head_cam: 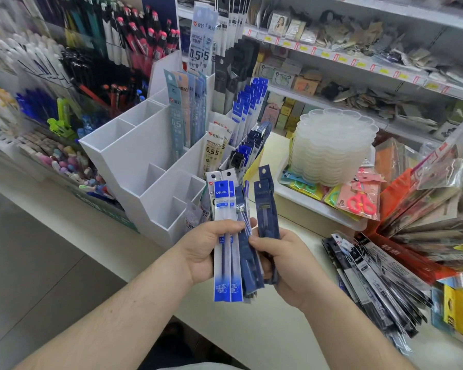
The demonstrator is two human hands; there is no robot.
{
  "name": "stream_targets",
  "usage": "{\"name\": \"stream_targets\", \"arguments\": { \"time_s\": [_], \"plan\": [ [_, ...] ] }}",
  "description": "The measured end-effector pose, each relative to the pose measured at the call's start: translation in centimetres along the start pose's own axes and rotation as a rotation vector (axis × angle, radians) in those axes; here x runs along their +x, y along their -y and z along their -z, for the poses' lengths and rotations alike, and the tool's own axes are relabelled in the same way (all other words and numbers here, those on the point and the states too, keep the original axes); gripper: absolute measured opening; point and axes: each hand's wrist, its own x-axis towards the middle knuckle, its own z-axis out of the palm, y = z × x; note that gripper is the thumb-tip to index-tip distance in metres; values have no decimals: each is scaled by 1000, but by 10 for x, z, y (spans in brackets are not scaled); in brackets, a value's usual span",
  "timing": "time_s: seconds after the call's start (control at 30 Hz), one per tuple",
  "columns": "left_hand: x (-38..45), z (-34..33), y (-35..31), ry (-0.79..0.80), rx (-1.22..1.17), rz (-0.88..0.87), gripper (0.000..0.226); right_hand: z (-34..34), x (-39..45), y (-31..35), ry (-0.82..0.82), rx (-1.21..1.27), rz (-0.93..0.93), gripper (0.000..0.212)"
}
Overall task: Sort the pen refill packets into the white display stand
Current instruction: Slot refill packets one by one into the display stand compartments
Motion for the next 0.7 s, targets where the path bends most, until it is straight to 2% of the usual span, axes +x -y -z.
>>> {"name": "stream_targets", "arguments": {
  "time_s": [0.1, 0.27, 0.4, 0.5, 0.7],
  "plan": [
    [1, 0, -1, 12, -6, -17, 31, -1, 1, 0, -19, 29, 12, 11],
    [0, -3, -4, 10, -17, -52, 26, -3, 3, -3, -23, -110, 136, 16],
    [-3, -1, -5, 19, 5, -49, 21, 0, 5, -1, -27, -122, 103, 15],
    [-2, 2, -6, 5, 35, -49, 32, 2, 4, 0, -1, -115, 93, 13],
    [2, 1, -4, -48, 67, -68, 44, 0, 0, 3, -41, 182, 120, 14]
  ]
}}
